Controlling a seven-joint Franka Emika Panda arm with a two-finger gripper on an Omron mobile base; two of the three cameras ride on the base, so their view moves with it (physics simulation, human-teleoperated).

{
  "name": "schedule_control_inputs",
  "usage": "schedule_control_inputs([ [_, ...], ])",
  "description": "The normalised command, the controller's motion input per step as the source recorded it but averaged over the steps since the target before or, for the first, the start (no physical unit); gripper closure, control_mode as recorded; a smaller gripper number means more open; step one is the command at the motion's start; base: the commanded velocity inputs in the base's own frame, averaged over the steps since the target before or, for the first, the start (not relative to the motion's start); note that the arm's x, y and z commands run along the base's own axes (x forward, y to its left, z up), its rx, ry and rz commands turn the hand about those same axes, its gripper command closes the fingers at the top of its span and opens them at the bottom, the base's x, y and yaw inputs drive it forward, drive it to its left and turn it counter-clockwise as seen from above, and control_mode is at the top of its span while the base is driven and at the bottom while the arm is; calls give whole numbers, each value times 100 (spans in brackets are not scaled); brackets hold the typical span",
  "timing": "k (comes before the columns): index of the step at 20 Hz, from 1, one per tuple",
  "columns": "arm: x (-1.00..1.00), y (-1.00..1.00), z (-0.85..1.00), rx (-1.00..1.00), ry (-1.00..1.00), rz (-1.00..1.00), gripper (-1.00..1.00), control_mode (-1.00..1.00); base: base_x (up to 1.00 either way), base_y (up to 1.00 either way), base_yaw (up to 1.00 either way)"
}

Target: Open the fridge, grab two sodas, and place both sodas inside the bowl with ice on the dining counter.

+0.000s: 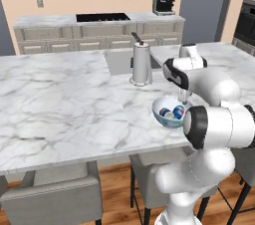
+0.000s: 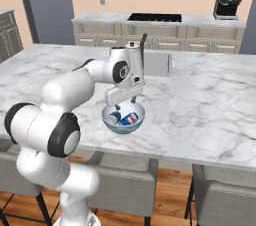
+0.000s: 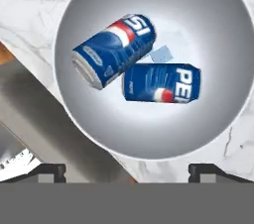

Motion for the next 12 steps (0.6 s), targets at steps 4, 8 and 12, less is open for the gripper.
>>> schedule_control_inputs([
  [4,-80,0,54,8,-10,0,-100,-100,0,0,0],
  [8,-83,2,49,8,-11,-1,-100,-100,0,0,0],
  [12,-80,22,39,8,-8,-5,-100,-100,0,0,0],
])
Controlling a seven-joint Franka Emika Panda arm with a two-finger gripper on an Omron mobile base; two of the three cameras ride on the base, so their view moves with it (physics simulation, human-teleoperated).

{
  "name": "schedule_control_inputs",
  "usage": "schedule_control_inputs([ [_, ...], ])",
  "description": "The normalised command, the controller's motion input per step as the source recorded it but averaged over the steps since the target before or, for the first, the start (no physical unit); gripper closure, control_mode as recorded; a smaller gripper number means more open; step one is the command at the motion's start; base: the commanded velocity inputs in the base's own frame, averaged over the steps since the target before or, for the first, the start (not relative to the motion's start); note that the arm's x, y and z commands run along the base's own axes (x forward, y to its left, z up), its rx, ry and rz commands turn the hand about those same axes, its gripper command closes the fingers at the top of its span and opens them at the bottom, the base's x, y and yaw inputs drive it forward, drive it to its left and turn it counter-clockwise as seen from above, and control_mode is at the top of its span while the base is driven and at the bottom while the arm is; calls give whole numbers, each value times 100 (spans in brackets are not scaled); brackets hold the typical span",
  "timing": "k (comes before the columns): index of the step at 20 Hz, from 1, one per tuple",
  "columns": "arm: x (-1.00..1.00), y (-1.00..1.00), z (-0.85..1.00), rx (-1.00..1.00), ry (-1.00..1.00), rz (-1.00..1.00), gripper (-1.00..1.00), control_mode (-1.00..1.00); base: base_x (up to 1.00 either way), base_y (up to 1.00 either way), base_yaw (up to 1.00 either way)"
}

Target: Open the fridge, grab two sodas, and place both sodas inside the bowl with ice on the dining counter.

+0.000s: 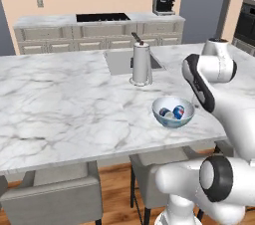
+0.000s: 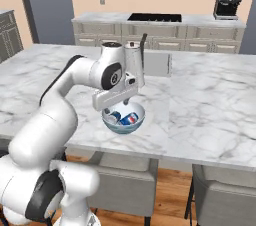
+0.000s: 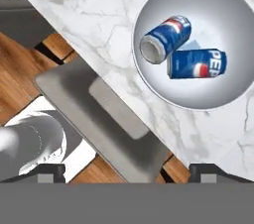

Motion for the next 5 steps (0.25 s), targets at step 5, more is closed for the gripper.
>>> schedule_control_inputs([
  [5,-72,35,32,8,-7,-8,-100,-100,0,0,0],
])
